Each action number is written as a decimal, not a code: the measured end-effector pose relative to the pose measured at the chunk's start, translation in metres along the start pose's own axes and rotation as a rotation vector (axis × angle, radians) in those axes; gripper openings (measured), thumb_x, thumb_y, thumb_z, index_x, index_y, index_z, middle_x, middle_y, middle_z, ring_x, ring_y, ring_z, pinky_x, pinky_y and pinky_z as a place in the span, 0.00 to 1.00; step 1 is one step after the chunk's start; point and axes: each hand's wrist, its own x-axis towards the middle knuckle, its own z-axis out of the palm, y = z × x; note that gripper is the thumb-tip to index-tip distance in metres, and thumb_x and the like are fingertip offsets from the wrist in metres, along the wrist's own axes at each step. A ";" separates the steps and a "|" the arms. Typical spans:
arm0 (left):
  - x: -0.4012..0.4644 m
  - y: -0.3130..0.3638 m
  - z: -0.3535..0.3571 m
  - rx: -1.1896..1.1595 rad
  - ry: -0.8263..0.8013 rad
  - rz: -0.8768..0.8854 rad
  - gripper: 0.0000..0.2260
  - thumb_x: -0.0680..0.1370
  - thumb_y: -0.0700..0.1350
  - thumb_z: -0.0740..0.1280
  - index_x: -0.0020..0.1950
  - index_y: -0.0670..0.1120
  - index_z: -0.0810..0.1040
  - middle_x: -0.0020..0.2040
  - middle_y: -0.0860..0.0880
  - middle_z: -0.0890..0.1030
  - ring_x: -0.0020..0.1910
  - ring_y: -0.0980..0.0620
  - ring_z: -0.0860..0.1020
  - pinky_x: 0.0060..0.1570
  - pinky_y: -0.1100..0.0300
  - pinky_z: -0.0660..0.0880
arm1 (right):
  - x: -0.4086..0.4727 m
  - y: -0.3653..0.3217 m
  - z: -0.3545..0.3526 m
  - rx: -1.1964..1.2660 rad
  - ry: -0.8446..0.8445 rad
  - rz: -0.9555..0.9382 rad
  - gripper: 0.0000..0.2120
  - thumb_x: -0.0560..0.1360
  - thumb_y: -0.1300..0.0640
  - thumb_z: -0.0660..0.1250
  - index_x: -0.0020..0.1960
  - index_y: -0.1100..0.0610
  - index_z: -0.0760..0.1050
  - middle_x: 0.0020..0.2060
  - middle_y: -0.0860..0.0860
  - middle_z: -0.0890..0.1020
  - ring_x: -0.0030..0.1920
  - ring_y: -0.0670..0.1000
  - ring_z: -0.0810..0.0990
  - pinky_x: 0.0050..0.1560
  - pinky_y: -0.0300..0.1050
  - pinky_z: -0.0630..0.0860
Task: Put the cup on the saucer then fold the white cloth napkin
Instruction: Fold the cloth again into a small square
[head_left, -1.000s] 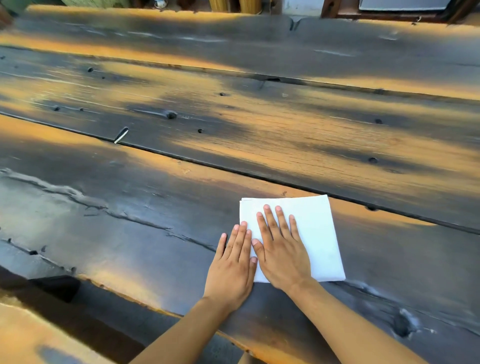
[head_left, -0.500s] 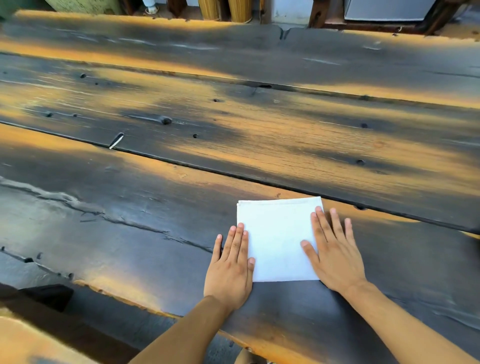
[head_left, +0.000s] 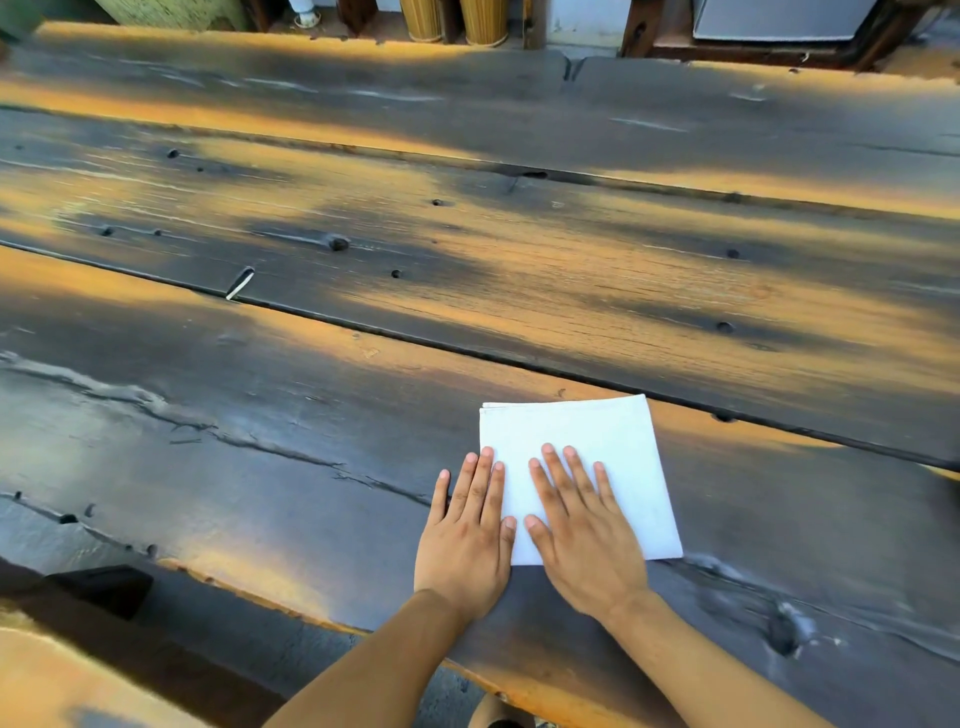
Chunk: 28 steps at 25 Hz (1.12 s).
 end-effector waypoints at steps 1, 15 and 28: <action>0.000 0.000 -0.001 -0.001 0.003 -0.003 0.28 0.85 0.54 0.42 0.82 0.43 0.48 0.83 0.46 0.48 0.82 0.48 0.46 0.77 0.45 0.48 | -0.007 0.017 -0.002 -0.011 0.006 0.011 0.33 0.83 0.39 0.43 0.82 0.57 0.50 0.82 0.53 0.51 0.82 0.55 0.47 0.79 0.59 0.53; -0.008 0.000 -0.029 -0.027 -0.066 0.032 0.29 0.83 0.51 0.52 0.81 0.40 0.54 0.83 0.41 0.50 0.82 0.41 0.49 0.78 0.41 0.52 | -0.056 0.057 -0.018 0.045 -0.010 0.170 0.32 0.83 0.42 0.43 0.82 0.58 0.49 0.82 0.52 0.47 0.82 0.54 0.43 0.80 0.53 0.43; -0.052 -0.040 -0.022 0.121 -0.136 0.272 0.28 0.84 0.57 0.51 0.80 0.42 0.63 0.82 0.45 0.55 0.81 0.46 0.57 0.75 0.46 0.55 | -0.115 0.089 -0.017 -0.123 -0.111 0.114 0.33 0.83 0.40 0.45 0.81 0.58 0.53 0.82 0.53 0.54 0.82 0.57 0.49 0.78 0.57 0.49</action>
